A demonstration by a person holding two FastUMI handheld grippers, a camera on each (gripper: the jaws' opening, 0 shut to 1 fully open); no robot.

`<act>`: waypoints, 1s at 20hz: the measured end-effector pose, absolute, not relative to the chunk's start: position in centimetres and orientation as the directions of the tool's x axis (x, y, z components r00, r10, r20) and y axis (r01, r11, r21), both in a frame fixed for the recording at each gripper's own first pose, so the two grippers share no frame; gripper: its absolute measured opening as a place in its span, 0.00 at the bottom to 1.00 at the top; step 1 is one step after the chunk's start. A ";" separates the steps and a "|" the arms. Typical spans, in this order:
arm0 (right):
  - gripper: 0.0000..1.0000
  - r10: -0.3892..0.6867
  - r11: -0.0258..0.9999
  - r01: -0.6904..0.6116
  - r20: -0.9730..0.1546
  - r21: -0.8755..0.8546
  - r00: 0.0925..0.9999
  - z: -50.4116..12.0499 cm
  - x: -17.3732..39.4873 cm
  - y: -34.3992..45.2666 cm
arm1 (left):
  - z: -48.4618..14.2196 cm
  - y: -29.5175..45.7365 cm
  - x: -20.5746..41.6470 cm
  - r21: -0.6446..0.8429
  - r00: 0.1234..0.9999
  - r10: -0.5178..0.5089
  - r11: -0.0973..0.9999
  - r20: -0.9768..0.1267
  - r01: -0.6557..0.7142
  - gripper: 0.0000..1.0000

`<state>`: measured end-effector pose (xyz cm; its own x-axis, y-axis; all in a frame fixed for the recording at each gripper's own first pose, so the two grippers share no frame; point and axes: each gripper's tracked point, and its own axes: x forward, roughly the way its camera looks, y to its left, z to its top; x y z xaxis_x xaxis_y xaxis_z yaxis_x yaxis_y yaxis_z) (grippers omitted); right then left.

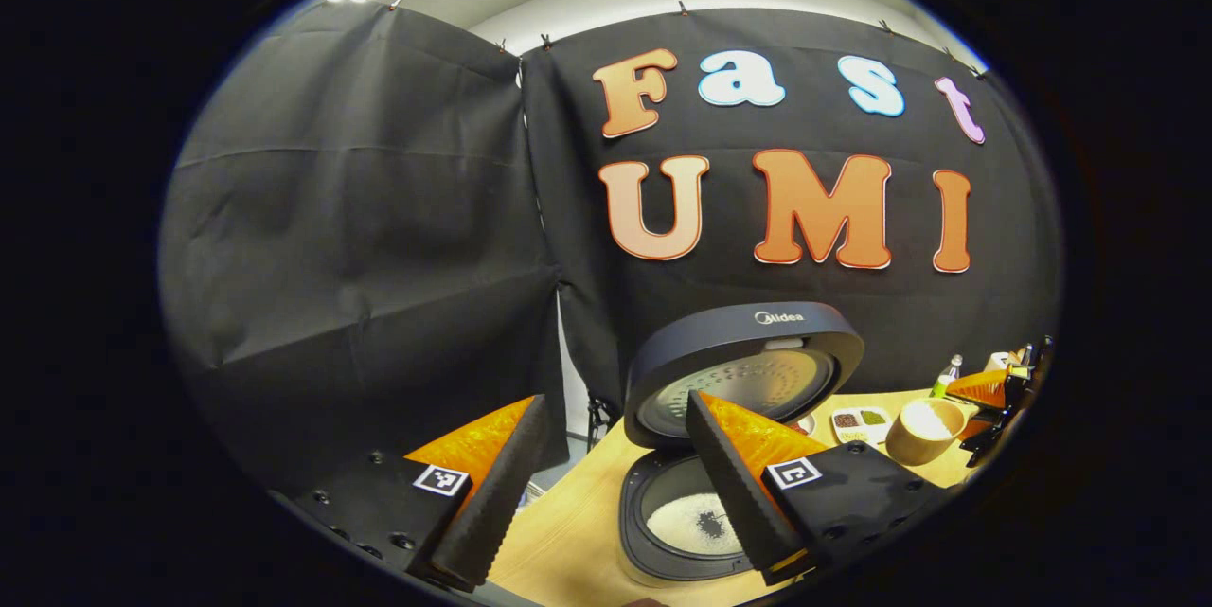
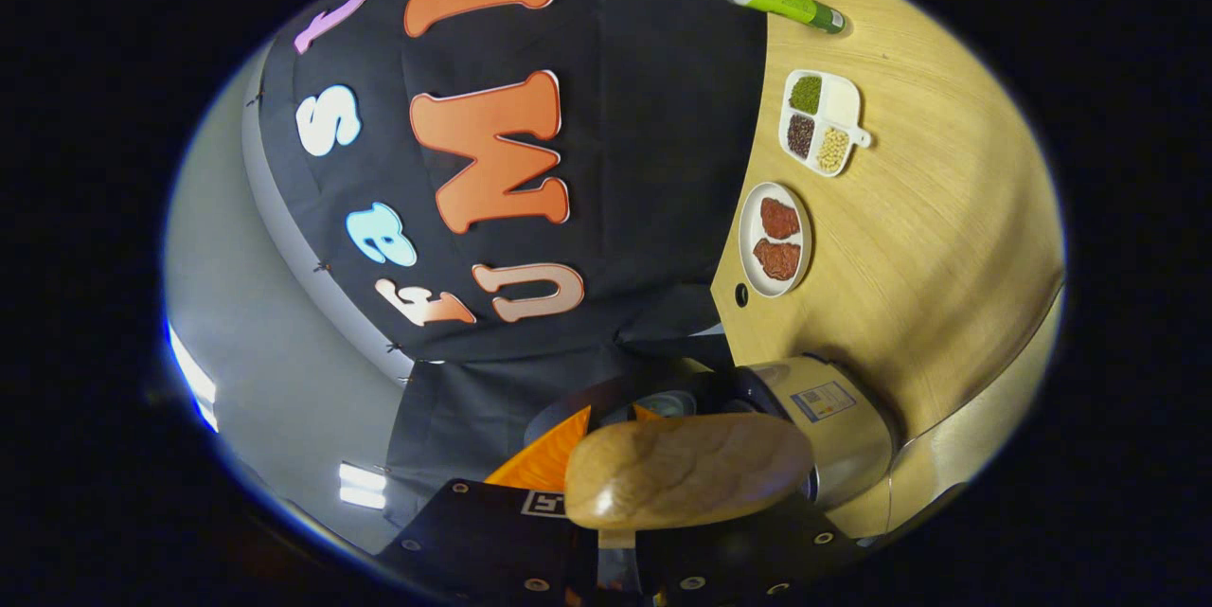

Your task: Close the left gripper, press the button to open the rice cooker; take a wooden spoon from the chopstick holder with the right hand, scoop a spoonful of rice and pour it into the rice cooker, then put the wooden spoon back into the chopstick holder.

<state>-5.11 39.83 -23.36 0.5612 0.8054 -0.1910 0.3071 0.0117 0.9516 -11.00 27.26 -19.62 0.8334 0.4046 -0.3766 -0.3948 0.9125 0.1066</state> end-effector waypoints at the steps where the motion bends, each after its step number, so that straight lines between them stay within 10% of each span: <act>1: 0.11 0.813 0.022 0.302 -0.193 0.953 0.550 -23.1 -5.0 40.8 | -19.6 27.6 -11.0 0.106 0.831 0.410 0.910 -0.376 -0.401 0.98; 20: 0.10 0.714 0.608 -0.150 -0.454 0.780 0.533 -25.7 -4.5 49.6 | -20.7 31.5 -14.2 0.136 0.767 0.511 0.855 -0.389 -0.500 0.91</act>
